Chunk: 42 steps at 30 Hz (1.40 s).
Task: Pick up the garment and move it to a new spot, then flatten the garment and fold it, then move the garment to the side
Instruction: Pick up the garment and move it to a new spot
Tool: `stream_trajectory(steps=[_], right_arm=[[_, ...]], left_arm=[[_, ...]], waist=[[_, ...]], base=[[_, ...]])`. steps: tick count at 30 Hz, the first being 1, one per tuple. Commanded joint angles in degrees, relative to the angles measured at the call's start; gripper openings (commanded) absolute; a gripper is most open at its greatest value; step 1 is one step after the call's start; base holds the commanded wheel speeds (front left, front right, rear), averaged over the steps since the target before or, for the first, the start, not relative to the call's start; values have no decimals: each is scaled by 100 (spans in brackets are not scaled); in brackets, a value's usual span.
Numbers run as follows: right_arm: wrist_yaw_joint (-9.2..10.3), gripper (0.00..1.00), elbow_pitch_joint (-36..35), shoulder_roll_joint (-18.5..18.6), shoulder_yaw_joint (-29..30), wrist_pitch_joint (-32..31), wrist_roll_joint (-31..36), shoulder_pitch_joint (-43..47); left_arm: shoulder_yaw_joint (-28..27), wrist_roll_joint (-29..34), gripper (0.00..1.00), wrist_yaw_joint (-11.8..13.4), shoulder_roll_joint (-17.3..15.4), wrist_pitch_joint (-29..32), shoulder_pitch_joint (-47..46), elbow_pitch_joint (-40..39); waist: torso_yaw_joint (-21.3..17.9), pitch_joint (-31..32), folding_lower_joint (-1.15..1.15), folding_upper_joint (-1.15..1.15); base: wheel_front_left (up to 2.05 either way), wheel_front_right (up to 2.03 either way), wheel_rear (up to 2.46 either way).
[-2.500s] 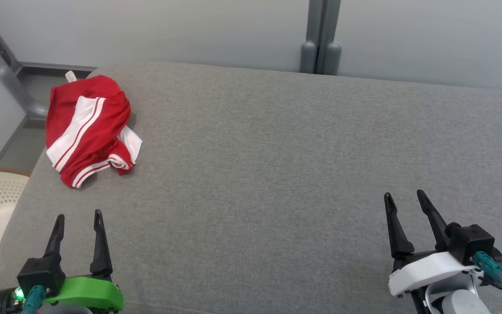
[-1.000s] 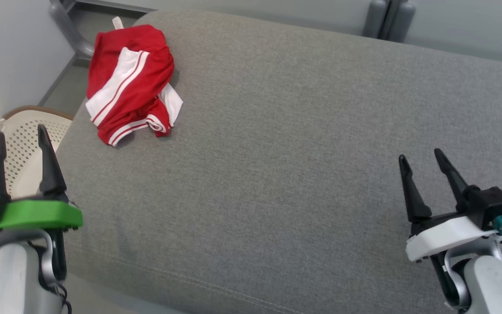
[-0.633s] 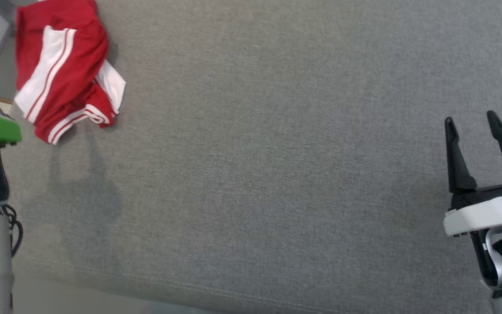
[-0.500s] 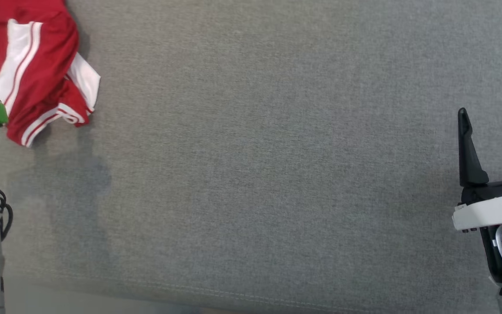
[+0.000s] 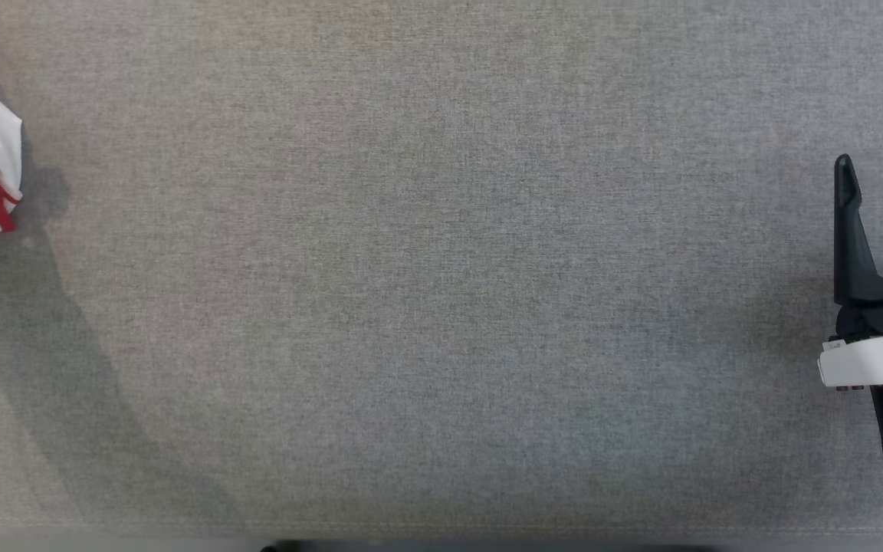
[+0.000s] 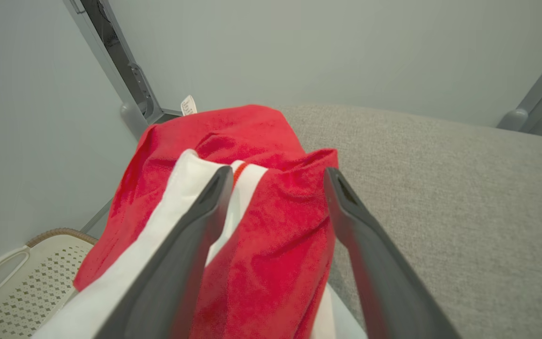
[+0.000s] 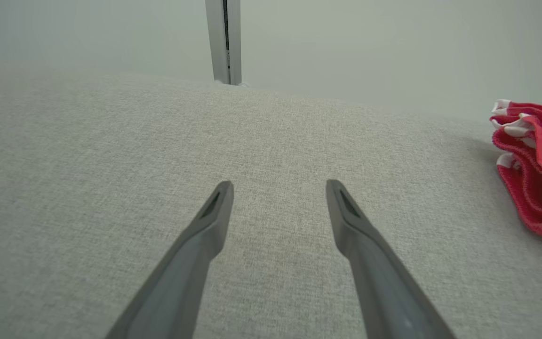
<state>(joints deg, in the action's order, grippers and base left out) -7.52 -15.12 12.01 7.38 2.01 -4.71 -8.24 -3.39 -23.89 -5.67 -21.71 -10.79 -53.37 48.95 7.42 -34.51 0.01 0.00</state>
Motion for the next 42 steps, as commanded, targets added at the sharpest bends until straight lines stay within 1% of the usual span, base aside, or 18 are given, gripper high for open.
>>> stream_trajectory(steps=[1,5,10,11,12,13,14,19,24,30,36,40,42], right_arm=[[6,100,-50,26,19,-21,41,-38],[6,100,-97,19,-6,-65,45,-33],[6,100,-140,31,-63,-122,66,-67],[6,100,-144,39,-70,-127,63,-68],[6,100,-146,47,-77,-139,55,-69],[6,100,-157,47,-86,-140,49,-67],[6,100,-159,48,-87,-153,46,-61],[6,100,-94,22,-69,-128,11,-9],[6,100,110,-45,-211,-1,-57,-37],[6,100,558,-212,-371,239,-136,-86],[6,100,1024,-419,-489,551,-230,-95],[6,100,1322,-543,-538,757,-292,-83],[6,100,1472,-585,-541,854,-344,-80]], left_arm=[[6,-62,100,-38,-43,93,-116,185],[7,-249,100,-108,-37,258,-206,747],[159,-354,100,-156,40,676,-218,1397],[176,-367,92,-161,53,730,-209,1490],[208,-379,78,-167,63,766,-194,1572],[228,-413,3,-174,79,783,-192,1646],[257,-418,0,-179,92,759,-203,1700],[332,-401,0,-179,55,370,-246,1793],[428,-308,0,-181,-145,-80,-406,1713],[563,-129,0,-168,-394,-359,-542,1371],[749,172,0,-129,-560,-429,-743,621],[935,316,0,-137,-578,-422,-840,-72],[1049,371,0,-148,-596,-320,-898,-460]], waist=[[-124,-128,-1,0],[-141,-115,-1,0],[-157,-59,-1,0],[-159,-50,-1,0],[-163,-39,-1,0],[-167,-28,-1,0],[-170,-13,-1,0],[-143,137,-1,0],[-105,438,-1,0],[-165,915,-1,0],[-401,1335,-1,0],[-673,1556,-1,0],[-843,1653,-1,0]], base=[[0,0,0],[0,0,0],[0,0,0],[0,0,0],[0,0,0],[0,0,0],[0,0,0],[0,0,0],[0,0,0],[0,0,0],[0,0,0],[0,0,0],[0,0,0]])
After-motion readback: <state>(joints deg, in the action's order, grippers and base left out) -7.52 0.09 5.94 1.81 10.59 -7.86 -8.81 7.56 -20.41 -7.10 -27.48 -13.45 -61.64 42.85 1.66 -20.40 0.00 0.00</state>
